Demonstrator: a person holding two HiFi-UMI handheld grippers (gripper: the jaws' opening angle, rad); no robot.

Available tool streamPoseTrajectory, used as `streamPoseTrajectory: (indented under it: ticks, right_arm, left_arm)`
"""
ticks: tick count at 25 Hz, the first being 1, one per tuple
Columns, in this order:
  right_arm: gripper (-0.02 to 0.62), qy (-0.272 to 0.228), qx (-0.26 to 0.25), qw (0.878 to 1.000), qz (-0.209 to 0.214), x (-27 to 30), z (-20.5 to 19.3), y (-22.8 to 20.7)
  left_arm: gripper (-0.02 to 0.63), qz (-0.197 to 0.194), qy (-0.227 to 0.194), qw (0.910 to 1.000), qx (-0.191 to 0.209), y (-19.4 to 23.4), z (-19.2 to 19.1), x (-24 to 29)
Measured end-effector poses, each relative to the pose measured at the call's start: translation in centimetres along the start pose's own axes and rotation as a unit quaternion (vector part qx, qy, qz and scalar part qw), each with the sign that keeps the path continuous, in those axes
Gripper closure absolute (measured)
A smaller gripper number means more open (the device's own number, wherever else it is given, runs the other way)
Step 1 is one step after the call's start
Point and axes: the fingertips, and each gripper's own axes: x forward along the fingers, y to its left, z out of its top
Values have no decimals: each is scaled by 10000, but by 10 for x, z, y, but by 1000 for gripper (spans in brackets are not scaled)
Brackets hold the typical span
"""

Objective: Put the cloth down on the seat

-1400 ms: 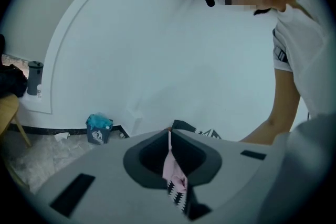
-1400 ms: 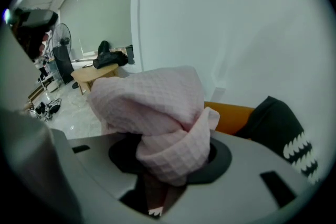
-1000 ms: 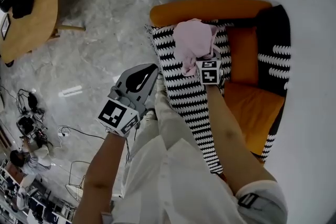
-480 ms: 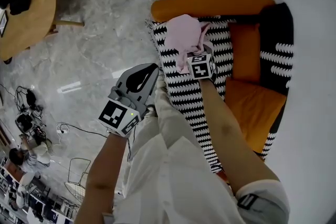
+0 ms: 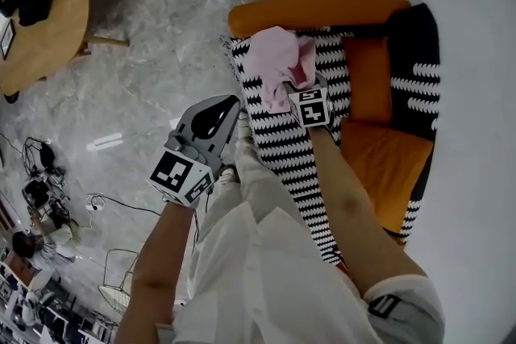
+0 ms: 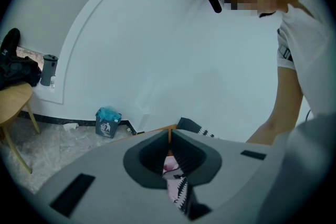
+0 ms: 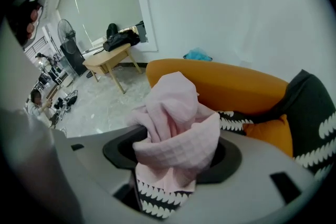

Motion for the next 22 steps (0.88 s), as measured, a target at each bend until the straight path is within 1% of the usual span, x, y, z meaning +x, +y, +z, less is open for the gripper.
streamPoseTrajectory:
  ticks: [3,5,7,8,10,12,14,17,22]
  right_arm:
    - [310,-117,-93,9999,54,-21,1,7]
    - [314,-177,-278,9993,173,-33,3,19]
    - [322,-196,-678,9967,394,-42,3,35]
    - [334,-184,-960,9939,512,-45,2,45]
    - [336,-150,-1495,9861,707,-52,4,63]
    - [344,-205,-1721,9814,827,-60,11,78]
    - [345,-382,-1622,9820,894,-70,22,87]
    - [351,-782,-1285,9844,910,-94,35,94]
    - [362,-1493,-798,9828,738,-152,51,93]
  left_arm:
    - [578,-36,-60,10000,33,-9,3,-5]
    - [578,-28,-92,9999,60,-15,7,-9]
    - [578,-1,-132,9999,89,-20,12,-12]
    - [578,17,-155,9998,103,-23,16,-14]
    - [578,51,-215,9997,125,-25,24,-20]
    - [578,74,-282,9995,138,-28,31,-26]
    - [578,100,-339,9992,160,-31,36,-32]
    - [578,123,-415,9988,219,-40,38,-41]
    - [578,138,-544,9980,277,-59,44,-60]
